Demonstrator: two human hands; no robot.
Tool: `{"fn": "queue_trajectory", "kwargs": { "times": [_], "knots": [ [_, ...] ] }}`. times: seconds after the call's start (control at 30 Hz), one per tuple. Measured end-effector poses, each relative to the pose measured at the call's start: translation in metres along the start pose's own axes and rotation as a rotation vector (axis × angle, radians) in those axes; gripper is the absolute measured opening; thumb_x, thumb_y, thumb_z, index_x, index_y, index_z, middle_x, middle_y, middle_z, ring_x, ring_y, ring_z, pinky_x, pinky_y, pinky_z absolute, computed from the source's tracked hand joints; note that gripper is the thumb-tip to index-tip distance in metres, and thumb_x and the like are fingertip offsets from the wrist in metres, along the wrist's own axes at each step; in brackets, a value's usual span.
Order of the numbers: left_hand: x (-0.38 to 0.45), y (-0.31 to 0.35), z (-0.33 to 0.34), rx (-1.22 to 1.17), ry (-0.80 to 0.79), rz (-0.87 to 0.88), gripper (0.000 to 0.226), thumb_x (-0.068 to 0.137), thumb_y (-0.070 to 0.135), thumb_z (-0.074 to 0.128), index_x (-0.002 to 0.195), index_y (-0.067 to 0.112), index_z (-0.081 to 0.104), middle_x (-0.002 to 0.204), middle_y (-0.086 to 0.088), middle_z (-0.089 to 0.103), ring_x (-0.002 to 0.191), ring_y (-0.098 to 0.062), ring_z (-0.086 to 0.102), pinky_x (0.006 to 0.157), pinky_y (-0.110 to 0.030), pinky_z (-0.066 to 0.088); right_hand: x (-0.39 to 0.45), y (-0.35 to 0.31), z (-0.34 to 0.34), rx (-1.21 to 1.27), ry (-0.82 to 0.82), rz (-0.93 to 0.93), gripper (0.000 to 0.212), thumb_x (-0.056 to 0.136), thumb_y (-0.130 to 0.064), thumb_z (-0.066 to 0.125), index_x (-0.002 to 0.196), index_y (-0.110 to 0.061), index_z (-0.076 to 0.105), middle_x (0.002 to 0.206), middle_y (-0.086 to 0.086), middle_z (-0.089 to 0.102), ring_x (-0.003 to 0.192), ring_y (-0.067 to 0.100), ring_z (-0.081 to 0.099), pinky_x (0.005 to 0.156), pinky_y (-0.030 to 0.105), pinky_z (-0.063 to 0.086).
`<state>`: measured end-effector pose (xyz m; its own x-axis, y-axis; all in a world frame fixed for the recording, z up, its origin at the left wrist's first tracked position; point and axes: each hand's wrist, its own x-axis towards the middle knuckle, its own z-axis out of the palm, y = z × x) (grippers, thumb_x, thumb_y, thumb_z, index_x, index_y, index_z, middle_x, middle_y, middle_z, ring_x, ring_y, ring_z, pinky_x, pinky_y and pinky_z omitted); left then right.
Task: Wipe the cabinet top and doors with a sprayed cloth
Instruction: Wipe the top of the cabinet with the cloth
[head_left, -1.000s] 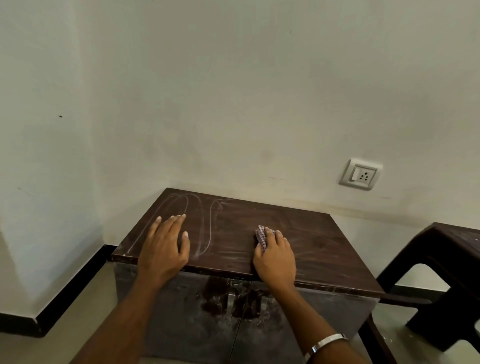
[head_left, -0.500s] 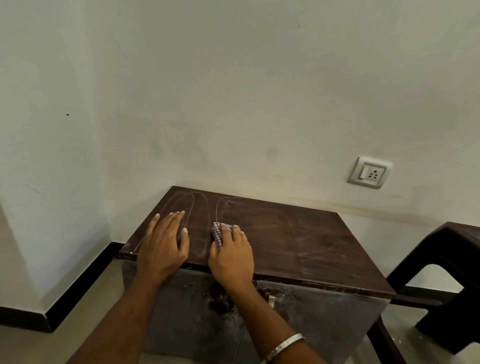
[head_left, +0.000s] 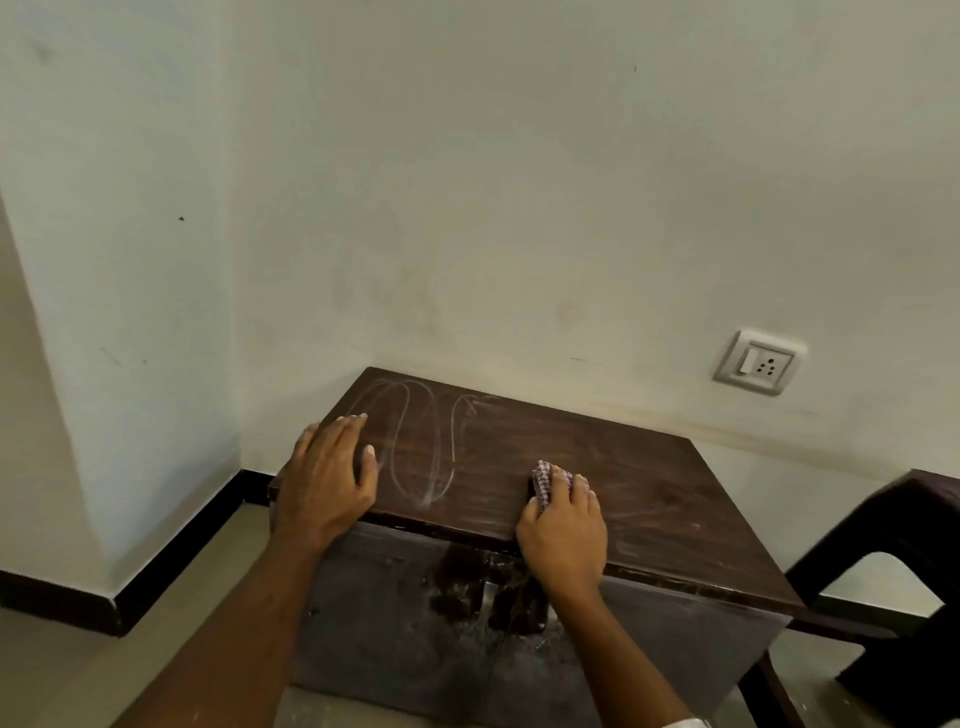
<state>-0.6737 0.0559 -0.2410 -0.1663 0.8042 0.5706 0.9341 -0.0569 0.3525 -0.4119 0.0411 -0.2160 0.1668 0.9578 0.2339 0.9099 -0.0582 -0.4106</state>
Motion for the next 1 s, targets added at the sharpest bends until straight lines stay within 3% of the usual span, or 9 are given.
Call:
{"fn": "queue_trajectory", "kwargs": {
  "times": [0.4,0.57,0.77,1.0],
  "knots": [
    [0.001,-0.008,0.006,0.013,-0.005,0.001,0.055,0.090,0.036,0.035,0.137,0.010,0.049,0.137,-0.009,0.055,0.130,-0.021,0.047,0.116,-0.038,0.023,-0.017,-0.115,0.053,0.113,-0.157,-0.286,0.060,0.099,-0.039,0.039,0.154,-0.022,0.021,0.162,0.007,0.017,0.150,0.024,0.011,0.123,0.042,0.012],
    [0.001,-0.007,0.006,0.010,0.011,-0.002,0.054,0.091,0.035,0.035,0.137,0.010,0.048,0.138,-0.008,0.054,0.130,-0.020,0.047,0.117,-0.038,0.021,-0.003,-0.092,0.045,0.082,-0.178,-0.328,0.059,0.099,-0.041,0.039,0.153,-0.022,0.023,0.161,0.006,0.020,0.148,0.023,0.017,0.122,0.041,0.017],
    [0.000,-0.006,0.007,0.017,0.024,0.007,0.054,0.092,0.035,0.034,0.137,0.010,0.048,0.138,-0.007,0.054,0.129,-0.019,0.047,0.118,-0.037,0.021,0.029,-0.036,0.022,0.042,-0.130,-0.144,0.059,0.099,-0.039,0.037,0.153,-0.020,0.024,0.161,0.007,0.021,0.148,0.024,0.018,0.121,0.042,0.018],
    [0.001,-0.006,0.008,0.043,0.040,0.011,0.056,0.091,0.038,0.031,0.137,0.011,0.049,0.137,-0.006,0.055,0.129,-0.017,0.047,0.118,-0.037,0.022,0.027,-0.074,0.045,0.053,-0.094,-0.234,0.058,0.098,-0.038,0.039,0.152,-0.020,0.027,0.160,0.008,0.025,0.147,0.024,0.020,0.121,0.040,0.018]
  ]
}}
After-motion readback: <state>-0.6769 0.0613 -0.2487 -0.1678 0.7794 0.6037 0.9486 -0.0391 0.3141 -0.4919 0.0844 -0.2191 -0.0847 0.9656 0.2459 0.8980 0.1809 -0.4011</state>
